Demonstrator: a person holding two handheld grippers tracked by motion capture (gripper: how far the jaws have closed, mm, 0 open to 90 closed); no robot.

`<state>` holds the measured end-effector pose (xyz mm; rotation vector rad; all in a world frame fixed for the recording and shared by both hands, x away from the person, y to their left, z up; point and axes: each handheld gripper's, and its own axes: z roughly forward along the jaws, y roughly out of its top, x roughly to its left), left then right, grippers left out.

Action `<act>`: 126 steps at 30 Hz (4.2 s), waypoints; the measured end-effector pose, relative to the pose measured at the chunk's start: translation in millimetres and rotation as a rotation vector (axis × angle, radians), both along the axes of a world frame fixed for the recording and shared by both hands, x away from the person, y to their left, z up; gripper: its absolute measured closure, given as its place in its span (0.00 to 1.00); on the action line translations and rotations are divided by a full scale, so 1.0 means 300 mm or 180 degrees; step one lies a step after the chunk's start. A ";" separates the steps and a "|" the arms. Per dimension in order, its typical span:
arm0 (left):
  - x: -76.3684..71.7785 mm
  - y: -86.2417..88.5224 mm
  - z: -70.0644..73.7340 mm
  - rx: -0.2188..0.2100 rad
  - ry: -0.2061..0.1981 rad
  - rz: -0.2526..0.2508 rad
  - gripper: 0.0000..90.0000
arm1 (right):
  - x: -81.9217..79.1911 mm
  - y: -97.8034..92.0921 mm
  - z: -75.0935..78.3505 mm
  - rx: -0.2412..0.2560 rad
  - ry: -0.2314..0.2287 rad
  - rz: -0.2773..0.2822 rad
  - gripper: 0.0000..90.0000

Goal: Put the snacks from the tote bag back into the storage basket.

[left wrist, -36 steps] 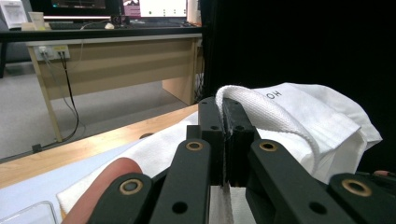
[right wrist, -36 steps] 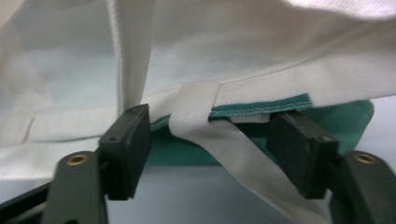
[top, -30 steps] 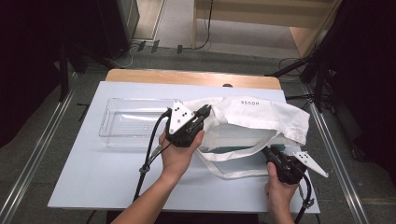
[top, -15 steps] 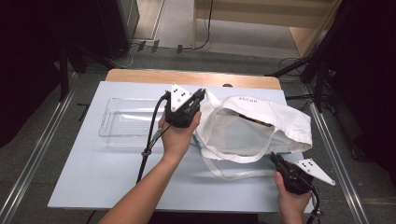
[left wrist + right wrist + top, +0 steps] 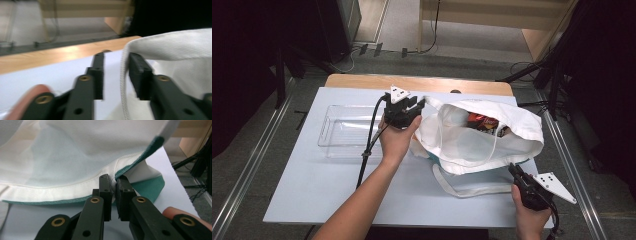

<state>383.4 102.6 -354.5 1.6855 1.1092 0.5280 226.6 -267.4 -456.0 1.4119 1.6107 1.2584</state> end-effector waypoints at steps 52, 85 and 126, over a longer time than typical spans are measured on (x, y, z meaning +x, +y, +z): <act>-0.055 -0.100 0.116 -0.0083 -0.0221 -0.0457 0.97 | -0.100 -0.023 0.042 0.0059 -0.0267 -0.0257 0.66; -0.078 -0.107 0.109 -0.0097 -0.0144 -0.0666 0.90 | 0.140 -0.059 0.175 -0.1021 -0.0532 -0.0082 0.20; 0.148 -0.342 -0.120 0.0534 0.0614 -0.0665 0.96 | 0.068 -0.116 0.287 -0.0317 -0.1067 0.0198 0.91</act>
